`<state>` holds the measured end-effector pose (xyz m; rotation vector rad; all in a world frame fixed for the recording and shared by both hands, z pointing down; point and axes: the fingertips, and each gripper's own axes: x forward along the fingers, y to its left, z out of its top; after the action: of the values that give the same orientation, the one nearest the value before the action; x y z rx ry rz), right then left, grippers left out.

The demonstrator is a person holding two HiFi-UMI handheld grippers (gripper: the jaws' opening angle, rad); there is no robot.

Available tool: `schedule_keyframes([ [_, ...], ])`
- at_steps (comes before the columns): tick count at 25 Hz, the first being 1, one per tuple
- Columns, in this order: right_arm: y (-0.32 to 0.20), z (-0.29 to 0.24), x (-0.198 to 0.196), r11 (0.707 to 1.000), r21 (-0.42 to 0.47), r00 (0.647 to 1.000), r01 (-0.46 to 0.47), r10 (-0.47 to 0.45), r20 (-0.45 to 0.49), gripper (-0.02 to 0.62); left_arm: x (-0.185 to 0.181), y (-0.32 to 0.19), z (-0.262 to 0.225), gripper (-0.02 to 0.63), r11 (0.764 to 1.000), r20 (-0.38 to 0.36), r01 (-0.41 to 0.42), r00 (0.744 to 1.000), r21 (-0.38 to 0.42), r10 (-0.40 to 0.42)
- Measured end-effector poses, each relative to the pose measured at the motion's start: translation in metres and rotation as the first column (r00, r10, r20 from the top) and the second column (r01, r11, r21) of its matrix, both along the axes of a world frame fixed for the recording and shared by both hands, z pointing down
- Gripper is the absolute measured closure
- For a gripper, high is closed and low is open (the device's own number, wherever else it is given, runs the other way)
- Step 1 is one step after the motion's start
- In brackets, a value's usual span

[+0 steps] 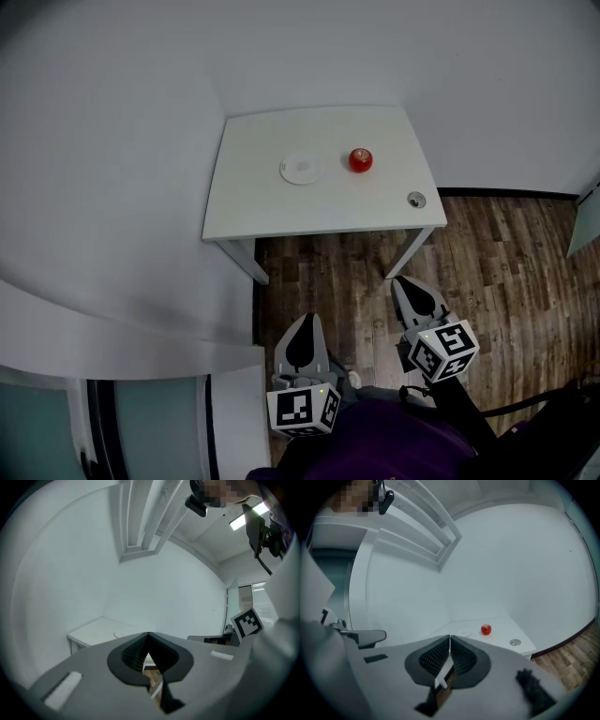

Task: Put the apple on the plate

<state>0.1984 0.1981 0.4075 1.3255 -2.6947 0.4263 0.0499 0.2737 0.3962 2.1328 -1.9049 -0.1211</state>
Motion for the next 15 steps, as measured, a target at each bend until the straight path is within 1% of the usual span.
schedule_keyframes([
  [5, -0.039, -0.001, -0.022, 1.000, 0.004, 1.000, -0.002, 0.002, -0.005, 0.584, -0.021, -0.040, -0.002, 0.600, 1.000, 0.000, -0.005, 1.000, 0.009, 0.005],
  [15, -0.127, -0.005, -0.069, 0.999, 0.011, 0.999, -0.037, 0.038, -0.013, 0.584, -0.067, -0.132, -0.002, 0.600, 0.998, -0.005, -0.061, 0.998, 0.010, 0.061],
])
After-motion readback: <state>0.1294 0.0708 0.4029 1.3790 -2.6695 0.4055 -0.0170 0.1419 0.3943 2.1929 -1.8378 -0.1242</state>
